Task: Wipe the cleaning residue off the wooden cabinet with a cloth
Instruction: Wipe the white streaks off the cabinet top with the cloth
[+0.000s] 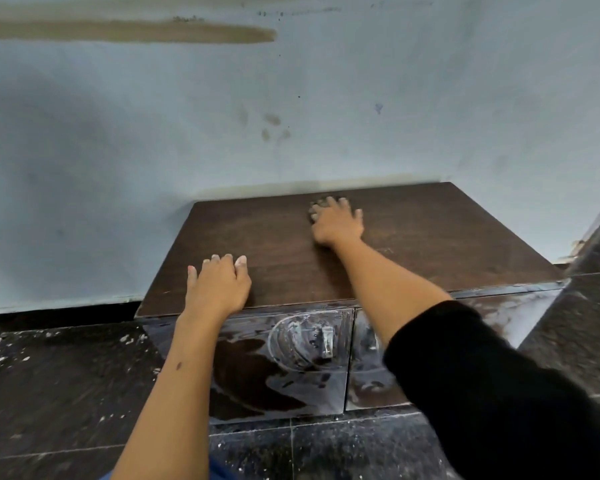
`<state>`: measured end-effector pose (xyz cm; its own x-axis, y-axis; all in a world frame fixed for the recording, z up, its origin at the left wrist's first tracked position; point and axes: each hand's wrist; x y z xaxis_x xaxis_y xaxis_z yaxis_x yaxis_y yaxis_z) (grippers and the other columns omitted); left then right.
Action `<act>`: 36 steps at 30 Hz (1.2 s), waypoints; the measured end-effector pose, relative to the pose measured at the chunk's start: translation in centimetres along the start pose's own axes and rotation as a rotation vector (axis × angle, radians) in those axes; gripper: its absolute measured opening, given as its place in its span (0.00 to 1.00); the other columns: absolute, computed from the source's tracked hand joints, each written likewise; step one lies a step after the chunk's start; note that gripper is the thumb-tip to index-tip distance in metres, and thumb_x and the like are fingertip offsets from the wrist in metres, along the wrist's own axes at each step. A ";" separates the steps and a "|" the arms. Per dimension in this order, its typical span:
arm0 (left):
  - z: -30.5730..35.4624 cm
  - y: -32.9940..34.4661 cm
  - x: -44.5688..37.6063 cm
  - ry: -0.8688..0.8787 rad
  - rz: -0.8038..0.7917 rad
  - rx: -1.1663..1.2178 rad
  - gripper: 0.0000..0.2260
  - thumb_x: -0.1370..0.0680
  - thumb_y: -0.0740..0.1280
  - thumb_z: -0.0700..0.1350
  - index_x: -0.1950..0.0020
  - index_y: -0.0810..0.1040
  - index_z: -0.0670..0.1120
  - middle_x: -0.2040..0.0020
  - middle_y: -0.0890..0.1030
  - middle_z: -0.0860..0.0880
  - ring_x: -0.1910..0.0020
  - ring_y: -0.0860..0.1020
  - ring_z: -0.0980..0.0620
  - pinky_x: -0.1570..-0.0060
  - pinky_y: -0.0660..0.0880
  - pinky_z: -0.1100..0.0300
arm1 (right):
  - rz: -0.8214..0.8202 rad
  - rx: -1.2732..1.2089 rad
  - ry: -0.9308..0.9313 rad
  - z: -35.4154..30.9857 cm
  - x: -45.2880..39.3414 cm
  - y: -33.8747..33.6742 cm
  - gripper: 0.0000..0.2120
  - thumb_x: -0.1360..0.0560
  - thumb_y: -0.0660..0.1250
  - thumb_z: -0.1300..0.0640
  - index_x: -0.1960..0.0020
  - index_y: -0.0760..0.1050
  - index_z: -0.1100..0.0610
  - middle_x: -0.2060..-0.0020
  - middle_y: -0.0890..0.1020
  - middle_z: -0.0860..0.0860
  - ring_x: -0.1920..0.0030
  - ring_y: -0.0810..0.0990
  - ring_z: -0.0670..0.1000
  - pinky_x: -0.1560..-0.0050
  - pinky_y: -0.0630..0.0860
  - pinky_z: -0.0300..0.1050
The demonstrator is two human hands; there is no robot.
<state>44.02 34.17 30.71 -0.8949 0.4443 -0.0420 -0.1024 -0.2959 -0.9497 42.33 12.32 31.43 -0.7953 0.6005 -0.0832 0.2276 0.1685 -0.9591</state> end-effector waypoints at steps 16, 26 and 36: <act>0.0 -1.7 2.8 0.052 0.036 -0.006 0.22 0.18 0.46 0.51 0.31 0.68 0.41 0.26 0.61 0.37 0.25 0.55 0.42 0.28 0.45 0.43 | 0.237 -0.039 0.564 19.1 12.6 -5.2 0.21 0.24 0.55 0.57 0.32 0.68 0.54 0.26 0.60 0.53 0.25 0.53 0.57 0.28 0.53 0.58; -0.8 -2.4 10.3 0.099 0.137 0.142 0.23 0.18 0.45 0.52 0.28 0.63 0.43 0.25 0.59 0.39 0.24 0.52 0.44 0.27 0.42 0.45 | 0.218 -0.048 -0.093 -1.7 18.0 2.1 0.21 0.23 0.59 0.60 0.31 0.67 0.50 0.27 0.62 0.51 0.27 0.56 0.54 0.29 0.56 0.55; 2.0 0.4 13.9 0.115 0.075 -0.023 0.25 0.18 0.45 0.52 0.24 0.53 0.40 0.23 0.51 0.42 0.24 0.48 0.45 0.27 0.41 0.47 | 0.249 -0.019 -0.118 7.9 18.4 -0.2 0.26 0.24 0.60 0.64 0.30 0.67 0.44 0.27 0.65 0.46 0.28 0.60 0.50 0.30 0.58 0.51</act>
<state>30.67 38.50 30.36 -0.8438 0.5160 -0.1473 -0.0259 -0.3133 -0.9493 23.24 17.16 27.99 -0.7730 0.5306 -0.3478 0.4342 0.0426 -0.8998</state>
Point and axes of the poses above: each hand's wrist, its own x-axis away from the middle knuckle, its own y-axis out of the palm, z = x × y
